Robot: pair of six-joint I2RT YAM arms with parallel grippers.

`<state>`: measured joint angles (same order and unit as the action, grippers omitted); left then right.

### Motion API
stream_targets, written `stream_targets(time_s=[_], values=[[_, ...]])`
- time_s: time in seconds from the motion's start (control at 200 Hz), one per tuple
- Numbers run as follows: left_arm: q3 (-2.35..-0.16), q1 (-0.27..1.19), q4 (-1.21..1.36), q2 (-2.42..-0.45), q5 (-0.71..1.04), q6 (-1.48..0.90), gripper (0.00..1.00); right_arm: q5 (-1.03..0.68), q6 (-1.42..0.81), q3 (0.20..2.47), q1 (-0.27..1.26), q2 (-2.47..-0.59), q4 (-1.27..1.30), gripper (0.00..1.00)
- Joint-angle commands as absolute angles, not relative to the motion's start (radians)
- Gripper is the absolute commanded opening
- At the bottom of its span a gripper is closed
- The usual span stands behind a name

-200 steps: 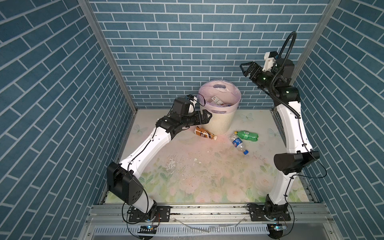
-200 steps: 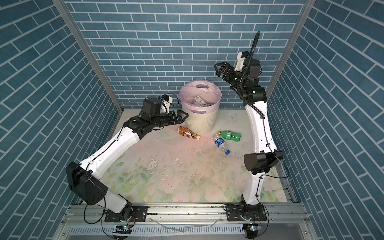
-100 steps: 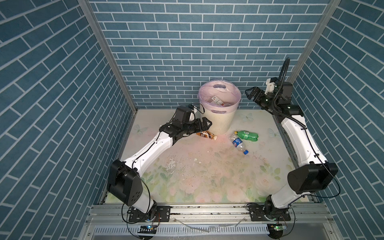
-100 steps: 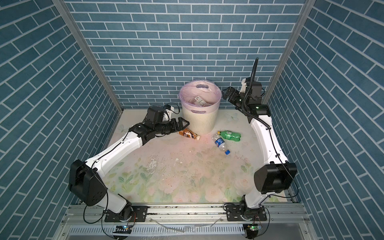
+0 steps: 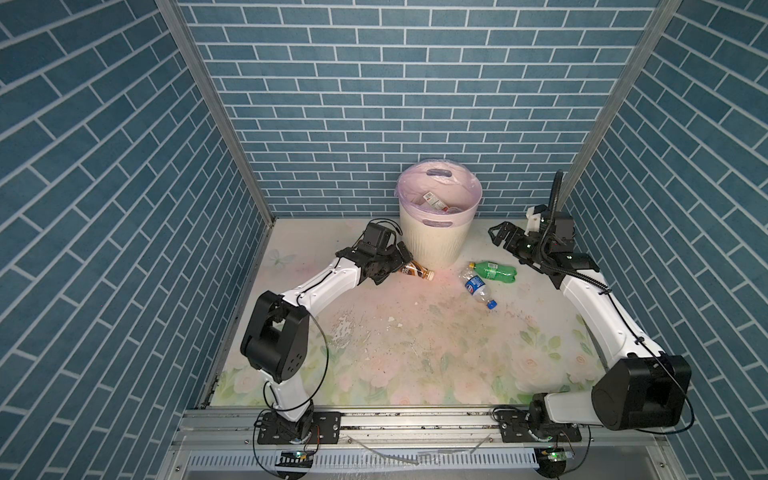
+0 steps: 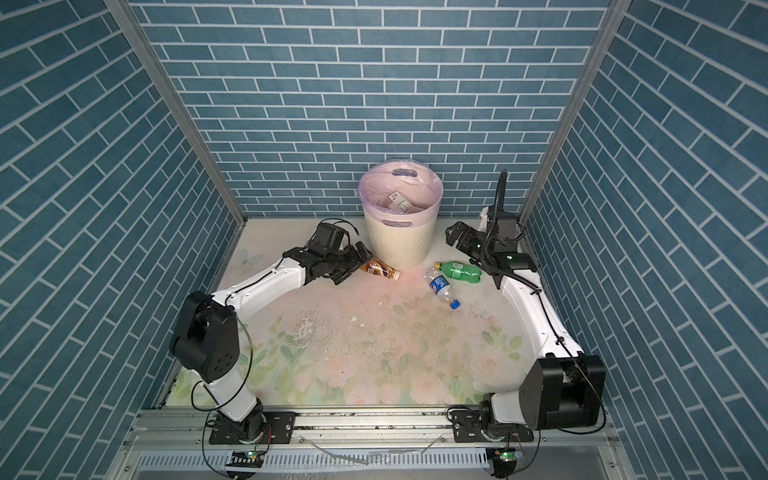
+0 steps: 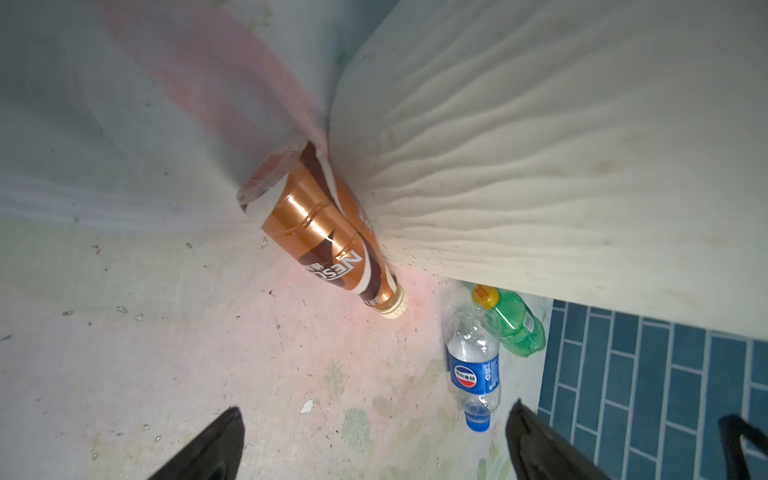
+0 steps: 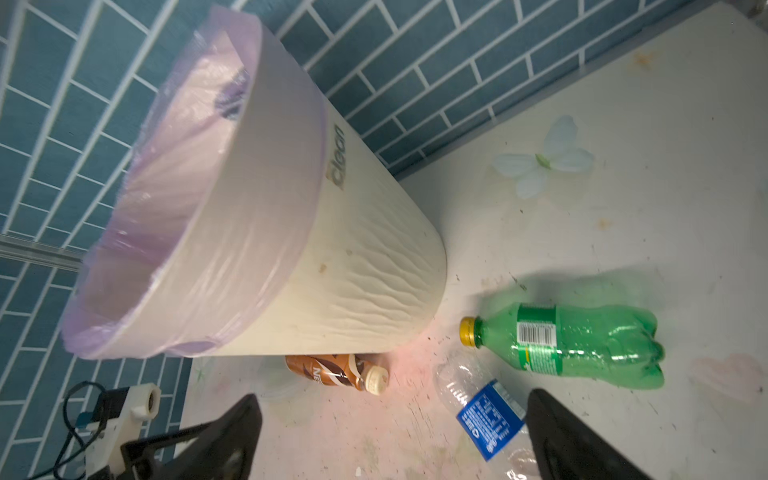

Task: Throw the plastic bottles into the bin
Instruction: 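Lower the left gripper onto the Nescafe bottle while the right gripper descends beside it, then close the left gripper on the Nescafe bottle cap end and lift it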

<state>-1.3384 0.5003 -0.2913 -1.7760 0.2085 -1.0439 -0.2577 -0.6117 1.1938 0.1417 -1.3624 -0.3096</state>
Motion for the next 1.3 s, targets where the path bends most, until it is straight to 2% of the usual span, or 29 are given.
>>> stream_targets(time_s=[0.0, 0.22, 0.65, 1.295], values=[[-1.288, 0.484, -0.171, -1.805, 0.185, -1.258, 0.99, -0.232, -0.571, 1.127, 0.173, -1.288, -0.253, 0.99], [-1.290, 0.468, -0.025, -1.925, 0.221, -1.446, 0.99, -0.181, -0.506, 1.010, 0.265, -1.225, -0.220, 0.99], [-1.319, 0.454, -0.015, -2.007, 0.138, -1.546, 0.99, -0.165, -0.430, 0.942, 0.349, -1.168, -0.170, 0.99], [-1.380, 0.438, 0.019, -2.134, 0.124, -1.559, 0.85, -0.183, -0.355, 0.909, 0.408, -1.130, -0.134, 0.99]])
